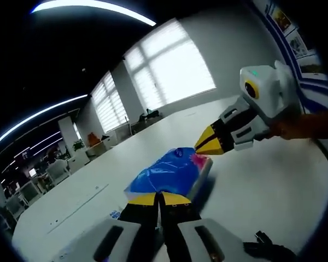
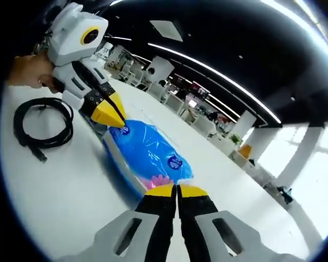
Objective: Arrange the tabletop items into an orderly group along one side of the table until the central work area is clear of visible clutter.
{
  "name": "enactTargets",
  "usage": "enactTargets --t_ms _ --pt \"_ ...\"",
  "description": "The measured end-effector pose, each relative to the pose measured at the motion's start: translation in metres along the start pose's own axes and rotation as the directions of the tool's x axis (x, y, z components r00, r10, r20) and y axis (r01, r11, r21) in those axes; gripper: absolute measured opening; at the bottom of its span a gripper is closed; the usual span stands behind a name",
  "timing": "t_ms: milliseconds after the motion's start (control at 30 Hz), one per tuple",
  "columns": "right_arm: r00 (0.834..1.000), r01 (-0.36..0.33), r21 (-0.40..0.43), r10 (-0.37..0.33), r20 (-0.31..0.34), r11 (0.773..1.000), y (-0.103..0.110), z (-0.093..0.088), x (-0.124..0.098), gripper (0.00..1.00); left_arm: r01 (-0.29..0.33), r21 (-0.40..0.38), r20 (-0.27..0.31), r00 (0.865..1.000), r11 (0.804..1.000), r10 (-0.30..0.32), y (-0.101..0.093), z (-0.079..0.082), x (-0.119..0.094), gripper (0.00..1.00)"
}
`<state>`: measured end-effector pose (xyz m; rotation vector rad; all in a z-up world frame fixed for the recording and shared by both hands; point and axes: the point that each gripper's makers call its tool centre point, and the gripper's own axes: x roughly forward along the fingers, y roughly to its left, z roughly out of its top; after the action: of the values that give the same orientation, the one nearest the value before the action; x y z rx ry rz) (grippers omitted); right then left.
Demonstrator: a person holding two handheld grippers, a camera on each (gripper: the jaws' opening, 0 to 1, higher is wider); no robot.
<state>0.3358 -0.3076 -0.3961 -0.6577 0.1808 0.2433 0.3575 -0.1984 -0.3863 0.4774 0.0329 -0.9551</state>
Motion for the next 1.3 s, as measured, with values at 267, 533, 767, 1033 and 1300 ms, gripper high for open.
enactTargets --t_ms 267,533,767,1033,1300 --pt "1.000 -0.015 0.031 0.015 -0.018 0.999 0.005 -0.006 0.000 0.01 0.014 -0.013 -0.024 1.000 1.000 -0.015 -0.005 -0.008 -0.001 0.02" --pt "1.000 -0.016 0.066 0.016 -0.009 0.998 0.002 -0.006 -0.001 0.04 0.021 -0.041 -0.048 0.999 0.999 -0.023 -0.005 -0.016 -0.003 0.12" --pt "1.000 -0.003 0.090 0.005 -0.015 0.996 -0.002 -0.008 -0.006 0.10 0.023 -0.054 -0.066 0.997 0.998 -0.026 0.000 -0.019 -0.013 0.18" --pt "1.000 0.004 0.121 -0.004 0.001 0.993 -0.006 0.001 -0.012 0.10 0.004 -0.035 -0.075 0.997 0.999 -0.006 0.012 -0.020 -0.027 0.18" --pt "0.999 -0.040 0.108 0.039 0.012 0.993 0.007 0.014 -0.013 0.10 0.024 -0.036 -0.091 0.995 0.999 -0.028 0.008 -0.023 -0.038 0.23"
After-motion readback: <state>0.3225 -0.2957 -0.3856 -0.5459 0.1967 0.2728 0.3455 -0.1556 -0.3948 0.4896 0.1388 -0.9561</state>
